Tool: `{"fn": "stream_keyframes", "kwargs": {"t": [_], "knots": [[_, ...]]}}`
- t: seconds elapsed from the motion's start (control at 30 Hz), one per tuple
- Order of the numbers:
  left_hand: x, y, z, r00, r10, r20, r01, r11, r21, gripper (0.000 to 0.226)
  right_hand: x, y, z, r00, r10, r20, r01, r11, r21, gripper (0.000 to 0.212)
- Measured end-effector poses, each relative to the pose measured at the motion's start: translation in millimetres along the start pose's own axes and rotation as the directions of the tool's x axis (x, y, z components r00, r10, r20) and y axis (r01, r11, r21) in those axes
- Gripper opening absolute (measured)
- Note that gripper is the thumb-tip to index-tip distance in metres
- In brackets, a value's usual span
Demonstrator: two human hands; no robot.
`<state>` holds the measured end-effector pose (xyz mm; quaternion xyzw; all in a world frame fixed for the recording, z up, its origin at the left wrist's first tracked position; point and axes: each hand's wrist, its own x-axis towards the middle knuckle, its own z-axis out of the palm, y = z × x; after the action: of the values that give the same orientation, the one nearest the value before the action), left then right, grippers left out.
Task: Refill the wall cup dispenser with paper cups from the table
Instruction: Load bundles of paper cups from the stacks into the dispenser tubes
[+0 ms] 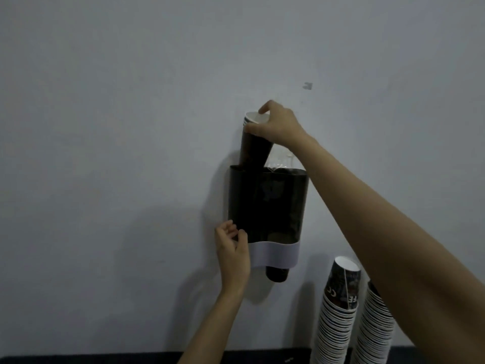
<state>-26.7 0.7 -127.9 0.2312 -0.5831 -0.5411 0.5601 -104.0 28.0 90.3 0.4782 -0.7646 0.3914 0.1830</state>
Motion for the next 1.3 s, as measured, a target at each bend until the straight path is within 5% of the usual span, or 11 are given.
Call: {"fn": "stream_keyframes", "kwargs": {"t": [0.23,0.53,0.7,0.83,0.93,1.07,1.2,1.3], "knots": [[-3.0,-11.0,-15.0,0.999,-0.041,0.035,0.041,0.999,0.013,0.017,-9.8,27.5,49.2,0.938,0.079,0.337,-0.038,0.991,-0.126,0.061],[-13.1,-31.8,-16.7,0.992,-0.102,0.07,0.093,0.988,0.125,0.025,-23.2,30.0,46.6,0.888,0.039,0.457,0.02,0.992,-0.125,0.059],[-24.8,-39.7,-8.5,0.993,-0.077,0.094,0.063,0.988,0.144,0.023,-49.1,40.7,31.8,0.986,-0.067,0.149,0.05,0.992,0.116,0.042],[-48.7,-62.9,7.7,0.977,-0.077,0.2,0.035,0.978,0.204,0.013,-107.7,96.0,13.1,0.978,0.081,-0.19,-0.038,0.975,0.218,0.024],[-67.4,-90.9,27.9,0.909,-0.199,0.366,0.059,0.932,0.359,0.013,-168.2,169.6,19.3,0.848,0.435,-0.304,-0.331,0.881,0.339,0.039],[-89.9,-129.3,58.8,0.746,-0.354,0.564,-0.035,0.825,0.564,0.037,-237.0,240.1,58.4,0.66,0.751,-0.011,-0.723,0.639,0.263,0.108],[-100.8,-150.8,94.0,0.605,-0.481,0.635,-0.076,0.759,0.647,0.08,-264.3,277.1,92.5,0.751,0.653,0.103,-0.653,0.708,0.27,0.129],[-101.9,-160.6,116.3,0.613,-0.491,0.619,0.037,0.801,0.598,0.077,-267.5,289.9,104.4,0.773,0.623,0.122,-0.629,0.724,0.282,0.094]]}}
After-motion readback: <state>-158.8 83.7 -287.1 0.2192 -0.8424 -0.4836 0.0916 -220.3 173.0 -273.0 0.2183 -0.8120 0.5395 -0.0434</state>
